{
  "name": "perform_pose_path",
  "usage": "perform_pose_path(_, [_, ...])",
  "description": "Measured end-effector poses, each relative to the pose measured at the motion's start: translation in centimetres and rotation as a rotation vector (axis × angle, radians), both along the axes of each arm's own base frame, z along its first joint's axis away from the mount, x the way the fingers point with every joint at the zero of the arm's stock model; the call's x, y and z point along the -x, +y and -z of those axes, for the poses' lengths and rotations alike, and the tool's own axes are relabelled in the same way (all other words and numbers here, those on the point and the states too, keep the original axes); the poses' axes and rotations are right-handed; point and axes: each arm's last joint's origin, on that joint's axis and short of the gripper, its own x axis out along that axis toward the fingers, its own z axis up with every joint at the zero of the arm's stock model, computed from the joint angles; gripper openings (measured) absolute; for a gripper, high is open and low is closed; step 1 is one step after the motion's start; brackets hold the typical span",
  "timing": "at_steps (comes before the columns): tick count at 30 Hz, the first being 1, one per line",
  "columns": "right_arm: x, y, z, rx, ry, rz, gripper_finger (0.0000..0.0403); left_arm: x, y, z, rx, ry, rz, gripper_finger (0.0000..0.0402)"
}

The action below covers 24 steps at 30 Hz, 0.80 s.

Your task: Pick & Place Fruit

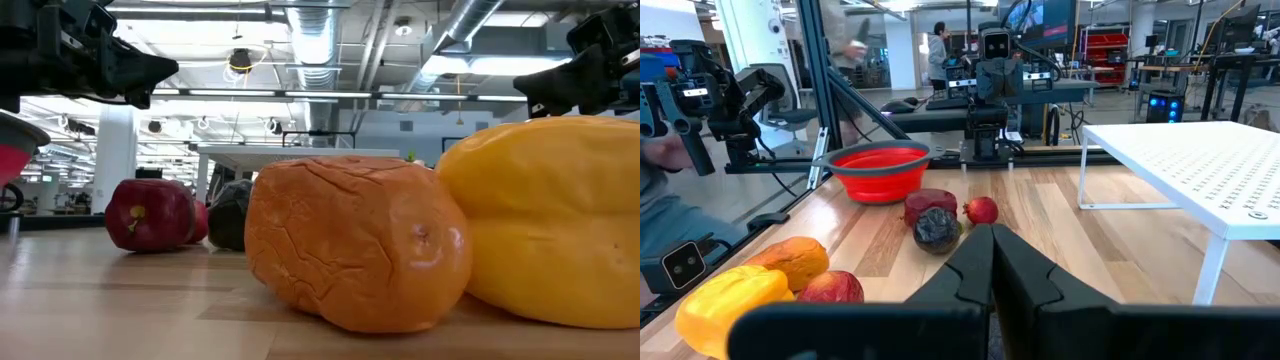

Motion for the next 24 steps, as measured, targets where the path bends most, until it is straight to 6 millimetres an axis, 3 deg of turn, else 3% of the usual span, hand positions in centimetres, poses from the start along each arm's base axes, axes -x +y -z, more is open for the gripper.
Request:
perform_pose_path(12, [0.0, 0.0, 0.0, 0.0, 0.0, 0.0, 0.0, 0.1, 0.0, -0.5, -0.009, -0.051, 0.0, 0.0014])
perform_pose_path(18, [0.0, 0.0, 0.0, 0.0, 0.0, 0.0, 0.0, 0.3, -0.1, -1.6, 0.157, -0.174, 0.053, 0.0014])
perform_pose_path(24, [0.0, 0.0, 0.0, 0.0, 0.0, 0.0, 0.0, -1.3, -1.1, -2.5, 0.177, -0.068, 0.163, 0.0015])
